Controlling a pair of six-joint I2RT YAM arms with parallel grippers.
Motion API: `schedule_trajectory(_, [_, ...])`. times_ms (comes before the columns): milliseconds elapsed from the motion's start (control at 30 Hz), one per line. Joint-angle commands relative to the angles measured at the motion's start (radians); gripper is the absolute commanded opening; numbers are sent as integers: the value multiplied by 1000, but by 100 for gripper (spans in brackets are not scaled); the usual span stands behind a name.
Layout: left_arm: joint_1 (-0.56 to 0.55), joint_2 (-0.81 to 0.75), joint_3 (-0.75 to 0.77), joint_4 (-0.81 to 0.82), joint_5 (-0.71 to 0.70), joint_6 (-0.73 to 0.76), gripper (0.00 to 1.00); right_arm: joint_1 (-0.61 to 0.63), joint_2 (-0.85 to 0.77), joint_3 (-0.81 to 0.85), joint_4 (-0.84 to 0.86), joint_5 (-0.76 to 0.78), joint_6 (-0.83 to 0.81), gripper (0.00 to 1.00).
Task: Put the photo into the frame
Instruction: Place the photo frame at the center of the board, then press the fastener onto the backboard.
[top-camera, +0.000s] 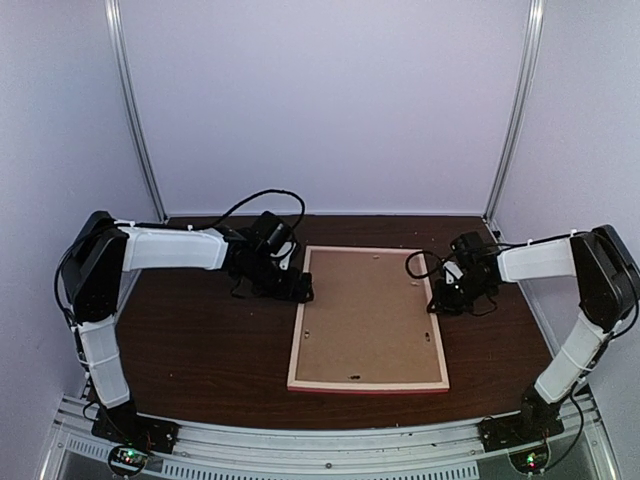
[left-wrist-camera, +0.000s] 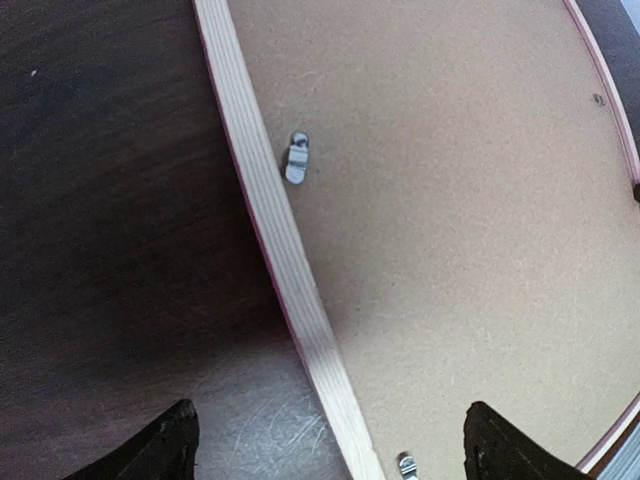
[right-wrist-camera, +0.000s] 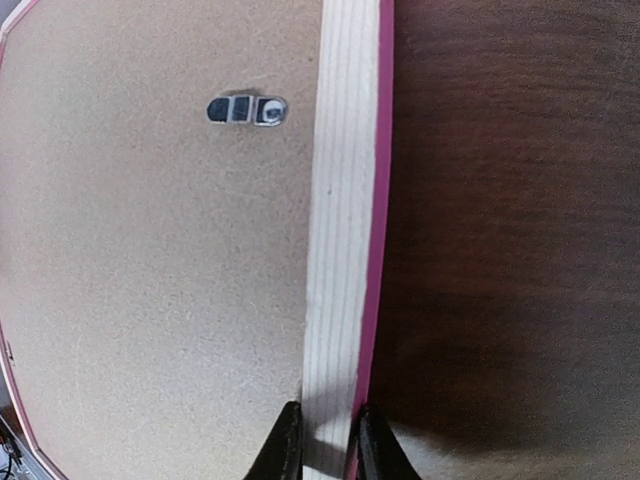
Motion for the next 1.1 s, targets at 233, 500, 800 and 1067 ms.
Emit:
schedule_trajectory(233, [125,-97,-42,-93,-71,131,95,200,-41,-40,80,92,137,15])
schedule_trajectory(500, [139,-17,11,-148,-106,206,95,269,-6,-1,107,98,177,15])
schedule_trajectory(800, [140,55,63,-184,-108,248,94,273,62,76,89,63,166,15])
schedule_trajectory(1067, [140,93,88,-200,-149,270,89,274,87,115,74,44,150,15])
